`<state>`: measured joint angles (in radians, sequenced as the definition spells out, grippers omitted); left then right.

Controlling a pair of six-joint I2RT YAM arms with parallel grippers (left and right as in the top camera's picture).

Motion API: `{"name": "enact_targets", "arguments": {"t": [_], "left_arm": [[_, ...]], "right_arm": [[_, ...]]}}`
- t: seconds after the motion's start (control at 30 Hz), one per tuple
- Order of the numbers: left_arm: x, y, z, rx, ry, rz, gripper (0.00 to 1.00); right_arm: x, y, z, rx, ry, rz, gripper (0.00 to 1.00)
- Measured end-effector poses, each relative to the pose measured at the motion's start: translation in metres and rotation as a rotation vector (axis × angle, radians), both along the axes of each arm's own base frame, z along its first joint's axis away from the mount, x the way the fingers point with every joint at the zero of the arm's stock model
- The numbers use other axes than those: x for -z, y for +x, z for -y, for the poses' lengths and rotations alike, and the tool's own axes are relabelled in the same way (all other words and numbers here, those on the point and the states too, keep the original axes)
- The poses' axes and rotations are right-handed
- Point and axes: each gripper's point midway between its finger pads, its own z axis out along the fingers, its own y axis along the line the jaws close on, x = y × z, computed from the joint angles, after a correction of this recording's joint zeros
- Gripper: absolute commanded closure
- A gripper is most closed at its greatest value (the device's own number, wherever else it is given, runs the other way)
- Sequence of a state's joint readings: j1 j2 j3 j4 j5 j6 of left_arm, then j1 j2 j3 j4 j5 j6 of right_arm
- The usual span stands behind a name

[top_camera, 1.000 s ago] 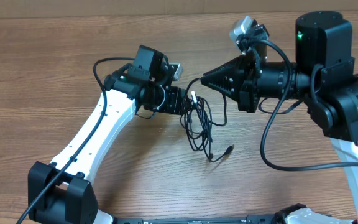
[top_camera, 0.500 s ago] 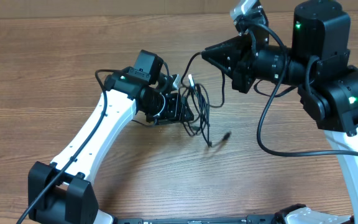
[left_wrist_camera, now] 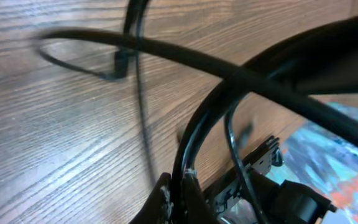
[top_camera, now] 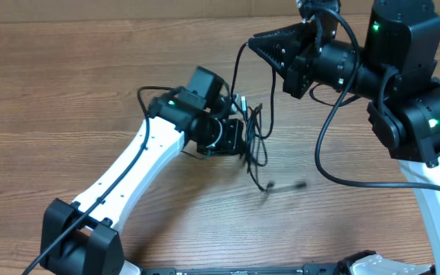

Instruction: Untangle cables

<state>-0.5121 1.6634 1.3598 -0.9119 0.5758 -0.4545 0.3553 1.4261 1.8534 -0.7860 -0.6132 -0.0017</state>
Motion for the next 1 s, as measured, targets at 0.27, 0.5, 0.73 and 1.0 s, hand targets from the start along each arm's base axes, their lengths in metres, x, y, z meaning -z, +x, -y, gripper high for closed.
{"name": "enact_targets", "arguments": {"t": [0.27,0.5,0.73,1.0], "left_arm": [[0.005,0.001,-0.007,-0.028,0.043,-0.010,0.96],[0.010,0.006,-0.032,-0.088,0.078,-0.056,0.96],[0.012,0.001,-0.046,-0.073,0.093,-0.081,0.96],[-0.014,-0.006,-0.037,0.022,-0.027,-0.019,0.96]], "right_arm": [[0.039,0.012,0.027,0.171,-0.149,-0.096,0.96],[0.054,0.040,0.073,0.448,-0.318,-0.054,0.96],[0.052,0.056,0.124,0.723,-0.451,-0.008,0.96],[0.070,0.055,0.178,0.875,-0.549,-0.090,0.73]]}}
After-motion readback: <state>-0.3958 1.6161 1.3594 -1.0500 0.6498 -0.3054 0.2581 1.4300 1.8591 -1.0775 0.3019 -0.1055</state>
